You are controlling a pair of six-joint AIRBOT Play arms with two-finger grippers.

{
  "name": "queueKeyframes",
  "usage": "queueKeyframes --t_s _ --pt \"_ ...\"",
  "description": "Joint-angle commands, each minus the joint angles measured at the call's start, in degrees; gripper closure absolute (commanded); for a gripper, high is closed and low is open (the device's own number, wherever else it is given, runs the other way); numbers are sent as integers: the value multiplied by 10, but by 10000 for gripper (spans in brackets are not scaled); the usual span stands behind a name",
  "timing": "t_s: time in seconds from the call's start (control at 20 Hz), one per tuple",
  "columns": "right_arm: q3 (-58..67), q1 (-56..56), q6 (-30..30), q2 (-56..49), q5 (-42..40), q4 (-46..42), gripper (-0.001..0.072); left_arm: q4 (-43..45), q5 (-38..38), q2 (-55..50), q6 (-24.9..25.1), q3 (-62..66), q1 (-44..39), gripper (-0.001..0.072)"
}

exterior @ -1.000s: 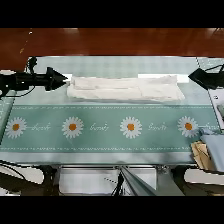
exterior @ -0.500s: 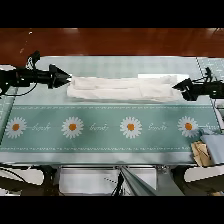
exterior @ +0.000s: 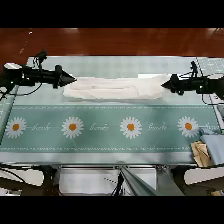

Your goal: Fold the shirts.

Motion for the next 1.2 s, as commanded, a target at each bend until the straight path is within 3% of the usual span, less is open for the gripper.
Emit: queueKeyframes --t_s 0.0,0.3,0.6,0.85,1.15 --pt "0 13 23 95 52 -82 679 -1 11 0 1 1 -35 682" --pt "0 101 143 258 131 -269 679 -1 95 -2 -1 1 -184 682" --pt "0 215 276 386 137 -421 679 -1 126 -25 -2 0 -318 682" --pt "0 254 331 437 160 -439 679 -39 125 -66 -7 0 -398 682" --pt "0 310 394 466 157 -439 679 -197 193 -115 -6 1 -490 683"
